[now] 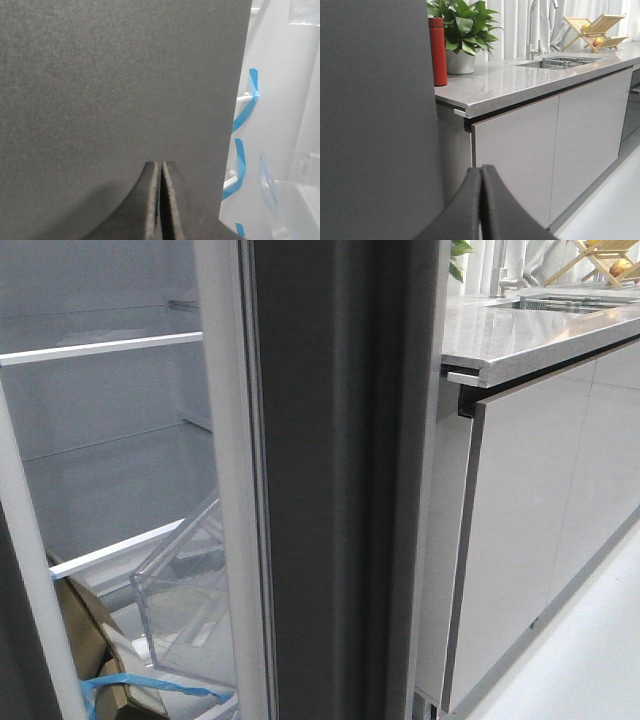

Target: Close fridge door

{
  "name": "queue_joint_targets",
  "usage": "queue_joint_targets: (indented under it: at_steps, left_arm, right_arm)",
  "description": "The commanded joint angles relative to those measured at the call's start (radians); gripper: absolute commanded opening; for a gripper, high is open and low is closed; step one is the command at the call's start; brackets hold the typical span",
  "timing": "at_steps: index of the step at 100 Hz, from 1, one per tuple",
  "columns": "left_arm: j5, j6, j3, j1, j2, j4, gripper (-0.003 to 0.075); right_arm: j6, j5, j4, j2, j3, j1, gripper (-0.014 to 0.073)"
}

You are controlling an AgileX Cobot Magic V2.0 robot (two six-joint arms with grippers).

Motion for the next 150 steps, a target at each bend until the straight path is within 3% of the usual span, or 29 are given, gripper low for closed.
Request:
queue_joint_targets:
  at_steps: [1,122,150]
  left_arm:
    - [-0.077,-0.004,0.028,-0.008,0.019,-0.002,-0.0021]
    - [-0.077,-0.004,0.028,-0.008,0.019,-0.002,-0.0021]
    - [-0.077,-0.004,0.028,-0.008,0.019,-0.002,-0.0021]
  right_arm:
    - [-0.004,-0.074,-0.006,-0.012,0.012,-0.006,-0.0076]
    - [-0.001,-0.072,0.000,-0.012,0.010,-0.006,-0.0076]
    - [-0.001,-0.086,0.000,0.151,-0.204,0.053,-0.0076]
